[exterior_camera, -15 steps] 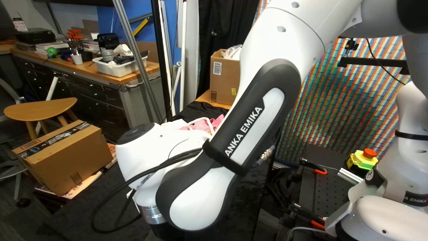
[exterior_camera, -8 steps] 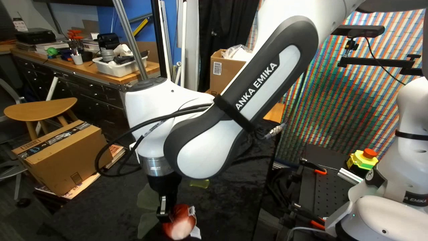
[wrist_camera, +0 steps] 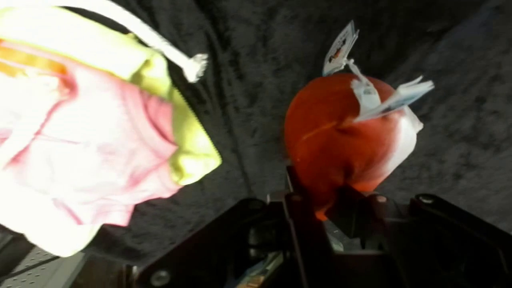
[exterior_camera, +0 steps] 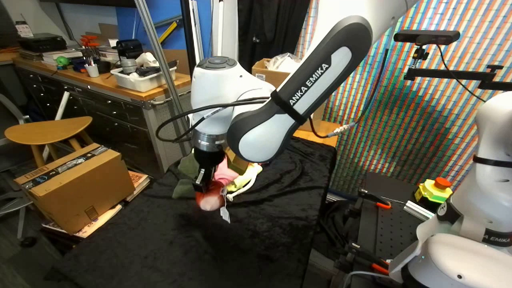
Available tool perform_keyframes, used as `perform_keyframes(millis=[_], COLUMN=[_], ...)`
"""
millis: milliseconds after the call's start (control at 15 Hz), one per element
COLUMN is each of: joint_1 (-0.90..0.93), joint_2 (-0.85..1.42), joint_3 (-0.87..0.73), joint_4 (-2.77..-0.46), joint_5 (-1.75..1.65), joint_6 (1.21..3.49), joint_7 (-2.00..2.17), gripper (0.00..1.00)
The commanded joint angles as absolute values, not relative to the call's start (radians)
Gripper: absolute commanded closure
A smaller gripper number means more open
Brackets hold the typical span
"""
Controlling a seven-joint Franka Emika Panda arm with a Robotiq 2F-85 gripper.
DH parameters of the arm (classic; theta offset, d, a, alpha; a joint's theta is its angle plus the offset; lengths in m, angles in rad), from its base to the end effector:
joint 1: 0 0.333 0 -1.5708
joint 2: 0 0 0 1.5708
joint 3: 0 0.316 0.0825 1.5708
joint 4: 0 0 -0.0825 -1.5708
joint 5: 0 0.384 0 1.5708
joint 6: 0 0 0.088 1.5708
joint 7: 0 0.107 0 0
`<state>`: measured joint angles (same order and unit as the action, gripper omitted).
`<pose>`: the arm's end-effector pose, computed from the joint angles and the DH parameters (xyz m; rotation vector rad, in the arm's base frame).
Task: Put all the objects together on the right side of the table
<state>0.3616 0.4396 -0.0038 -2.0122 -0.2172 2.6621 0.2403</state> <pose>0.5832 0.2248 0.2534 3.0313 0.4587 0.3629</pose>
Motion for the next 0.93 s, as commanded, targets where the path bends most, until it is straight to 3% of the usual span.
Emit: perform_keyframes(millis=[0,467,867], joint_1=[0.359,0.408,0.395], joint_2=[0.408,0.516,0.623], joint_3=[-0.12,-0.382,-0.419], joint_4=[-2.057,-1.962,-1.885], joint_5=[-0.318,-0.446,-0.428], joint_6=[2.772,2.829,2.779], joint_7=[0.385,0.702,0.76], gripper=[0.91,0.91,0.91])
